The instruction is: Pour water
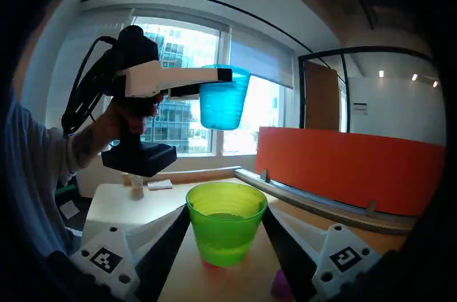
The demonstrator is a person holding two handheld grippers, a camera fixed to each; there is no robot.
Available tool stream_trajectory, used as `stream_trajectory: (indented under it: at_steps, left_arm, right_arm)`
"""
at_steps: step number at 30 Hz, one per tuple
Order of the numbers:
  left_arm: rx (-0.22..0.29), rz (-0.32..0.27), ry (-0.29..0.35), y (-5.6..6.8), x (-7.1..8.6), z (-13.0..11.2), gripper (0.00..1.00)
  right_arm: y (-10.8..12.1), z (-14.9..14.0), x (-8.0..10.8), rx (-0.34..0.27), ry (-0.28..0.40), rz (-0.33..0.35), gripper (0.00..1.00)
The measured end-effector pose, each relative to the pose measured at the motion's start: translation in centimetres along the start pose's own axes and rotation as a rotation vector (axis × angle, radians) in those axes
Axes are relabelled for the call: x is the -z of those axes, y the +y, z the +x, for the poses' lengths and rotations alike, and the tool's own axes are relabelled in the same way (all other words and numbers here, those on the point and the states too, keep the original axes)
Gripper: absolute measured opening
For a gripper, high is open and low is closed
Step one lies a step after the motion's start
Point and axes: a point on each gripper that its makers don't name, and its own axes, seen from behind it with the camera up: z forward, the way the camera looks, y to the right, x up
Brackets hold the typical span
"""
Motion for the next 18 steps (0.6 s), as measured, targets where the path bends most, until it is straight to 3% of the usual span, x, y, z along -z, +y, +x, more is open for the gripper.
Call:
stream_trajectory:
  at_steps: [18]
  left_arm:
    - [0.011,0.001,-0.111,-0.5,1.1,-4.6,0.89]
  right_arm:
    - [0.9,-0.5,0.9,-0.021,-0.024,-0.025,0.90]
